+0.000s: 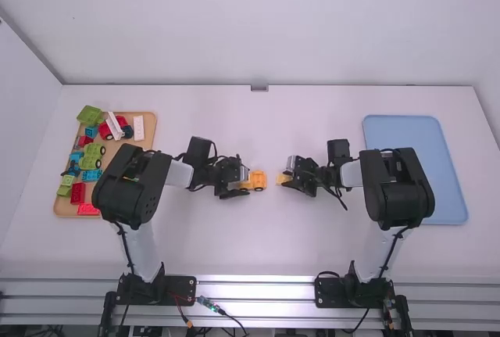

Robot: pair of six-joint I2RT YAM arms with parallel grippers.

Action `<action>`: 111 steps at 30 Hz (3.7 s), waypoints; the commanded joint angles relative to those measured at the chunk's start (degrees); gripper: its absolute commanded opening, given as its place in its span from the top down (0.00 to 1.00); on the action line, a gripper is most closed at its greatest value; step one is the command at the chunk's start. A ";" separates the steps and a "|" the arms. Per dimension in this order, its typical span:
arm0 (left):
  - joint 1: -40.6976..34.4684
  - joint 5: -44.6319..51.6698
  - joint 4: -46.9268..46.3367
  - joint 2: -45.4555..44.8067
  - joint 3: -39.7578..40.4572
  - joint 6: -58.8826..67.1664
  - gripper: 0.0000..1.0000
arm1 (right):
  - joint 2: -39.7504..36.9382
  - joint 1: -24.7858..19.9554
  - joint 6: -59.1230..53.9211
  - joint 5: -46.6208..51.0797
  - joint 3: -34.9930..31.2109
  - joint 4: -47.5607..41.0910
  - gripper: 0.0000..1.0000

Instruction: Assemble lego blocks to make yellow taxi

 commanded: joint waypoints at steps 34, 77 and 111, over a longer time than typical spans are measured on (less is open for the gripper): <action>0.59 -1.36 2.12 4.58 2.45 -1.27 0.45 | -2.10 5.07 -1.16 -6.29 7.45 -4.22 0.70; -0.68 -1.73 1.55 4.58 1.22 2.84 0.52 | -2.08 14.38 3.32 1.31 7.43 -1.53 0.70; -0.94 -2.16 2.93 4.58 0.61 2.84 0.55 | -3.98 10.40 1.75 -9.81 7.32 -1.60 1.00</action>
